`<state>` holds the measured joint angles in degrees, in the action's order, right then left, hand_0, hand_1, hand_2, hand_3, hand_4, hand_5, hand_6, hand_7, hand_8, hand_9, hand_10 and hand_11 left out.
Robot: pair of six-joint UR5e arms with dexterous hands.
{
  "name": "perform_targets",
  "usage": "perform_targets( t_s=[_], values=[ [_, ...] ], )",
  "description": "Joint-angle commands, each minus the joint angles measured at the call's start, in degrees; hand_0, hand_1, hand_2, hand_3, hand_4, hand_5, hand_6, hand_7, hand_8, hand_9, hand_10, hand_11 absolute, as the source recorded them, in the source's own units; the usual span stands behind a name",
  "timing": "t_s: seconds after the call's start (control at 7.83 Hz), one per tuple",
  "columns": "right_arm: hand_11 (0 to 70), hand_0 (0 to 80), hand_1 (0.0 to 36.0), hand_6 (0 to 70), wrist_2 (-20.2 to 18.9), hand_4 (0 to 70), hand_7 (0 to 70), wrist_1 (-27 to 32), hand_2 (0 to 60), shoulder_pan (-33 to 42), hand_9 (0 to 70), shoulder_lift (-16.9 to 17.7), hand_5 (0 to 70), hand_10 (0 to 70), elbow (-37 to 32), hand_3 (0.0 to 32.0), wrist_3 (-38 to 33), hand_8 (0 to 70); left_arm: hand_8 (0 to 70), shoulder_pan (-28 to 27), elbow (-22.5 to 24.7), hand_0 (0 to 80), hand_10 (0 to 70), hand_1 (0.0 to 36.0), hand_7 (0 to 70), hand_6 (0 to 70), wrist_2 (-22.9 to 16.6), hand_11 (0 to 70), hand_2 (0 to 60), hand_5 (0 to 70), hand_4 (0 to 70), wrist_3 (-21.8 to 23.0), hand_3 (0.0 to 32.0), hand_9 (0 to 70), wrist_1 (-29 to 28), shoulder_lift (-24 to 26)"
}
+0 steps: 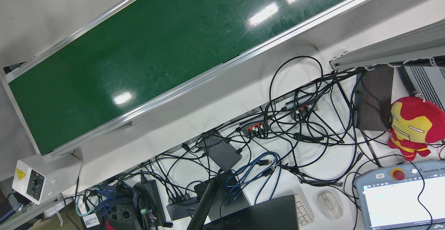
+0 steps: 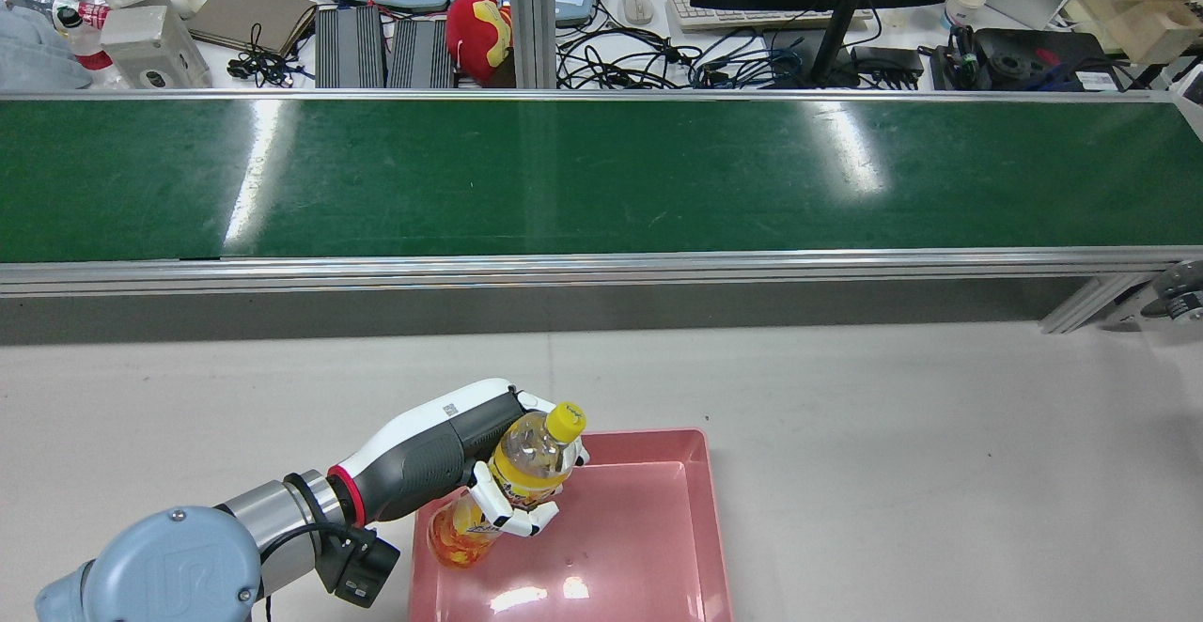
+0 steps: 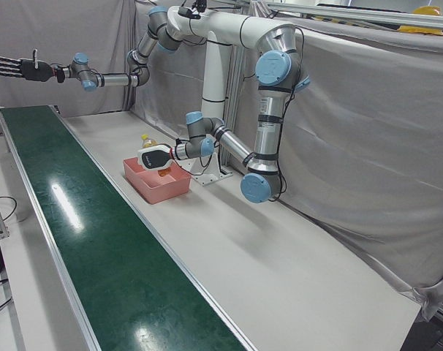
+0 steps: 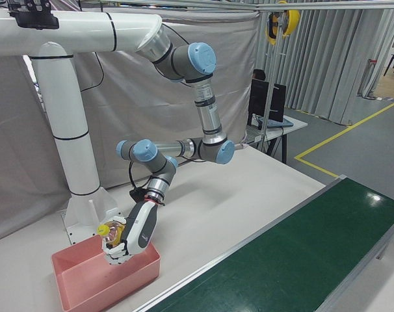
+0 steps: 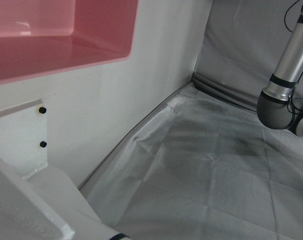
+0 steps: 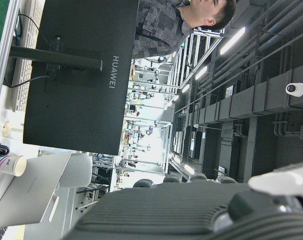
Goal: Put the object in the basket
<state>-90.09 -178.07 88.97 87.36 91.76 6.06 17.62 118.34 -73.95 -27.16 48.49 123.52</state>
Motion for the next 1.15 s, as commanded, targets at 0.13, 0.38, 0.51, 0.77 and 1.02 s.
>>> perform_targets(
  t_s=[0.13,0.38,0.51,0.77,1.02],
  values=[
    [0.0,0.0,0.0,0.0,0.0,0.0,0.0,0.0,0.0,0.0,0.0,0.0,0.0,0.0,0.0,0.0,0.0,0.0,4.4,-0.4,0.3,56.2,14.8,14.0,7.9,2.7,-5.7,23.3,0.0,50.2,21.3,0.0,0.0,6.2,4.5,0.1],
    [0.0,0.0,0.0,0.0,0.0,0.0,0.0,0.0,0.0,0.0,0.0,0.0,0.0,0.0,0.0,0.0,0.0,0.0,0.0,-0.5,1.5,56.7,10.2,15.1,6.1,0.0,-5.8,17.0,0.0,28.8,8.0,0.2,0.0,0.0,6.2,0.8],
    [0.0,0.0,0.0,0.0,0.0,0.0,0.0,0.0,0.0,0.0,0.0,0.0,0.0,0.0,0.0,0.0,0.0,0.0,0.0,0.2,3.5,61.4,8.9,17.3,6.1,0.6,-5.8,15.6,0.0,29.3,7.9,0.2,0.0,0.0,6.8,0.7],
    [0.0,0.0,0.0,0.0,0.0,0.0,0.0,0.0,0.0,0.0,0.0,0.0,0.0,0.0,0.0,0.0,0.0,0.0,0.0,4.6,9.0,58.4,8.6,16.1,6.1,0.0,-5.8,14.8,0.0,31.2,4.7,0.3,0.0,0.0,9.2,0.7],
    [0.0,0.0,0.0,0.0,0.0,0.0,0.0,0.0,0.0,0.0,0.0,0.0,0.0,0.0,0.0,0.0,0.0,0.0,0.0,12.1,15.0,55.3,9.1,15.2,6.5,0.0,-5.8,15.5,0.0,36.5,3.7,0.3,0.0,0.0,12.2,0.2]
  ],
)
